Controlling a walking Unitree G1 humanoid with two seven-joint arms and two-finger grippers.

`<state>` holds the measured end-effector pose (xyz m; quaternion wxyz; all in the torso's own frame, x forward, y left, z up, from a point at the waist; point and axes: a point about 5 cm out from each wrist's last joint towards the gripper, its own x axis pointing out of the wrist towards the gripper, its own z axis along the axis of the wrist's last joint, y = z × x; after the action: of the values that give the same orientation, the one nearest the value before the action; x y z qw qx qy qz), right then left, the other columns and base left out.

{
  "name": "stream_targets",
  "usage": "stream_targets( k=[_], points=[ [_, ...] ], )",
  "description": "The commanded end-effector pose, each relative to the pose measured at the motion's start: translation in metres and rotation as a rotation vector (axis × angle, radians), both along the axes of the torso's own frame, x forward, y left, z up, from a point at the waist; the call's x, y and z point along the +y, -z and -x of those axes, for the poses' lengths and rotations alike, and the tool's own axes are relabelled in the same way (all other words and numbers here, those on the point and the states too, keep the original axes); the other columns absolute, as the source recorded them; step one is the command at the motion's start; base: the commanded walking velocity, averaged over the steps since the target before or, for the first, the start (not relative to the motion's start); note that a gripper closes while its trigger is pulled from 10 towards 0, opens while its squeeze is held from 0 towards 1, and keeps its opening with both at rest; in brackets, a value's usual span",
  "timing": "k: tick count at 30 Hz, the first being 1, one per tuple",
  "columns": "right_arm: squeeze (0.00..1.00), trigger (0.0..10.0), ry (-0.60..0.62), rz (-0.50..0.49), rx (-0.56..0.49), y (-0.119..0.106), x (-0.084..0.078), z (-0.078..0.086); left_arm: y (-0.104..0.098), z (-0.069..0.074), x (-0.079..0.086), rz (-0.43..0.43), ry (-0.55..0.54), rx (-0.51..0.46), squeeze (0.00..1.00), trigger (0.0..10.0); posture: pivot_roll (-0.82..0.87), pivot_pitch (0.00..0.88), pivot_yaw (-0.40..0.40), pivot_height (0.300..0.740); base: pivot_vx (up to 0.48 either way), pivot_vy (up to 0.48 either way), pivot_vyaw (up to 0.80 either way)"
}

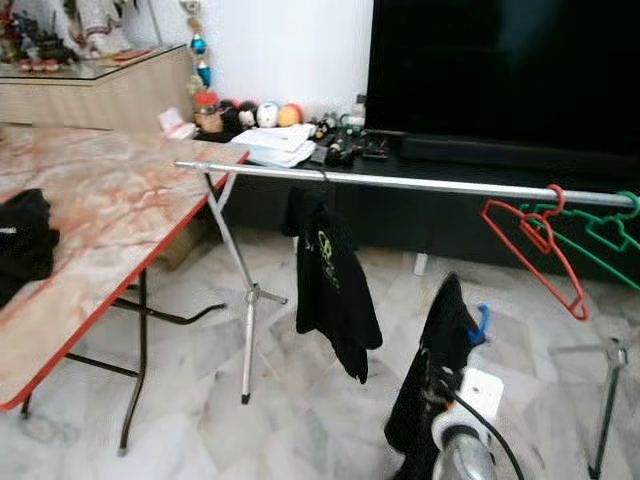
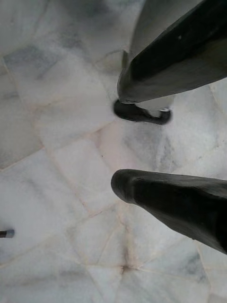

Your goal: Hang hanger

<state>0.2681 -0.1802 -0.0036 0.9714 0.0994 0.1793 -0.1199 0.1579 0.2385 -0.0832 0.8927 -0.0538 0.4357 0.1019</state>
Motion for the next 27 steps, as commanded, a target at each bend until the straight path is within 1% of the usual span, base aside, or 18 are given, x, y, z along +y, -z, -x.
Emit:
stream_targets(
  k=[1, 4, 5, 6, 11, 17, 27],
  points=[
    [0.0, 10.0, -0.023, -0.007, -0.048, -0.01, 0.009, -0.009, 0.0, 0.001, 0.002, -0.004, -0.009, 0.006, 0.0, 10.0, 0.13, 0.0, 0.015, 0.74, -0.262, 0.0, 0.0],
    [0.0, 10.0, -0.026, -0.009, -0.043, -0.009, 0.008, -0.009, 0.001, -0.005, -0.009, 0.003, -0.004, 0.001, 0.0, 10.0, 0.13, 0.0, 0.012, 0.74, -0.264, 0.0, 0.0],
    [0.0, 10.0, -0.028, -0.009, -0.04, -0.008, 0.009, -0.009, 0.001, -0.009, -0.017, 0.008, 0.002, -0.004, 0.0, 10.0, 0.13, 0.0, 0.011, 0.74, -0.259, 0.0, 0.0],
    [0.0, 10.0, -0.028, -0.009, -0.039, -0.008, 0.009, -0.009, 0.001, -0.01, -0.019, 0.009, 0.002, -0.005, 0.0, 10.0, 0.14, 0.0, 0.011, 0.74, -0.259, 0.0, 0.0],
    [0.0, 10.0, -0.032, -0.008, -0.036, -0.008, 0.009, -0.009, 0.001, -0.01, -0.019, 0.013, 0.004, -0.007, 0.0, 10.0, 0.13, 0.0, 0.01, 0.74, -0.261, 0.0, 0.0],
    [0.0, 10.0, -0.035, -0.008, -0.035, -0.008, 0.009, -0.009, 0.0, -0.01, -0.016, 0.011, 0.001, -0.013, 0.0, 10.0, 0.13, 0.0, 0.01, 0.74, -0.263, 0.0, 0.0],
    [0.0, 10.0, -0.036, -0.007, -0.033, -0.007, 0.009, -0.01, 0.0, -0.012, -0.018, 0.016, -0.011, -0.012, 0.0, 10.0, 0.14, 0.0, 0.009, 0.74, 0.0, 0.0, 0.0]
  ],
)
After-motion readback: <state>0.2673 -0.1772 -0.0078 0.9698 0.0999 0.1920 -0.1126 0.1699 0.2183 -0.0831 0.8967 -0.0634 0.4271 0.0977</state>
